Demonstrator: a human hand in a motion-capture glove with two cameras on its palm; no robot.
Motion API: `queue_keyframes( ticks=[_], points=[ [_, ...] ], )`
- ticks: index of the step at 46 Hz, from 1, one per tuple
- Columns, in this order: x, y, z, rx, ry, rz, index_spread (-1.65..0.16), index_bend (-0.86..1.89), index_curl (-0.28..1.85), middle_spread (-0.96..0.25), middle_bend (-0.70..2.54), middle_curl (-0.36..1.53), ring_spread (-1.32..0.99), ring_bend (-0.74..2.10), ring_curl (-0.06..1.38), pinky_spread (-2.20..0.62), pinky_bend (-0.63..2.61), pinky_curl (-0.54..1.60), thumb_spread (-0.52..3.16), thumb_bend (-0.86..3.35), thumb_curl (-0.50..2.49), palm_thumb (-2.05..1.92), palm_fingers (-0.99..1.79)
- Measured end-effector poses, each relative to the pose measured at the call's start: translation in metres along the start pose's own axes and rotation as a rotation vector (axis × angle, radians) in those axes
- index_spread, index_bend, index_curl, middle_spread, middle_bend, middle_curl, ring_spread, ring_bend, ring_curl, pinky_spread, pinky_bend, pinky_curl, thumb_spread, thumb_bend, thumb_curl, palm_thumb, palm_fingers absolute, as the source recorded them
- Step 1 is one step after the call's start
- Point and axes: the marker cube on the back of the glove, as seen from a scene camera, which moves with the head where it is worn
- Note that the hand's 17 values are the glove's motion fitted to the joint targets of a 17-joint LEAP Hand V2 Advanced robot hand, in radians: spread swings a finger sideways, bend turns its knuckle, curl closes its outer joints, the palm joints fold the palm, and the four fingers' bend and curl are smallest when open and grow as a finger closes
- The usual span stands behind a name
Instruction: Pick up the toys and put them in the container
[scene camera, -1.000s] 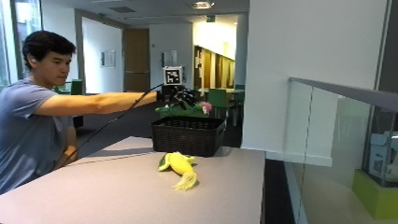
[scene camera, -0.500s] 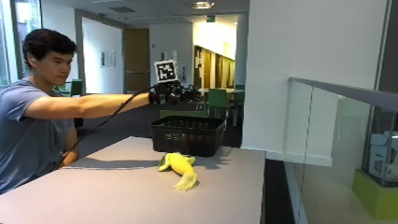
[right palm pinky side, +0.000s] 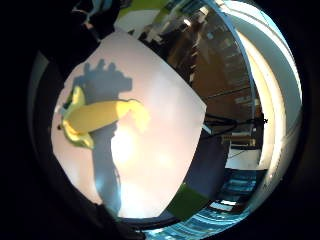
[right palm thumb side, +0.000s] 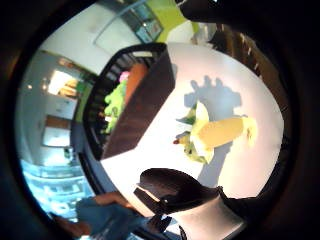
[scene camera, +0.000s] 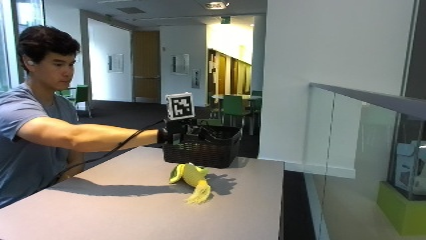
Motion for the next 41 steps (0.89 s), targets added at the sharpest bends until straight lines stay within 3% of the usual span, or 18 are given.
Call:
queue_keyframes(
  ticks=[17, 29, 34, 41],
  points=[
    [0.012, -0.004, 0.121, -0.138, -0.052, -0.077, -0.39, 0.18, 0.27, -0.19, 0.23, 0.5, -0.22, 0.54, 0.28, -0.05, 0.9, 0.29, 0.8, -0.09, 0.28, -0.11, -0.07],
    [0.009, -0.001, 0.154, -0.153, -0.159, -0.062, -0.39, 0.17, 0.31, -0.23, 0.16, 0.45, -0.25, 0.36, 0.24, -0.02, 0.76, 0.27, 0.73, -0.11, 0.27, -0.13, -0.11],
    [0.007, 0.006, 0.159, -0.1, -0.125, -0.064, -0.41, 0.18, 0.32, -0.27, 0.16, 0.43, -0.32, 0.43, 0.26, -0.02, 0.76, 0.27, 0.71, -0.11, 0.26, -0.14, 0.03],
    [0.004, 0.015, 0.155, 0.084, -0.091, -0.048, -0.43, 0.19, 0.33, -0.33, 0.24, 0.44, -0.45, 0.63, 0.3, -0.16, 0.81, 0.28, 0.7, -0.11, 0.26, -0.13, 0.47]
  ],
)
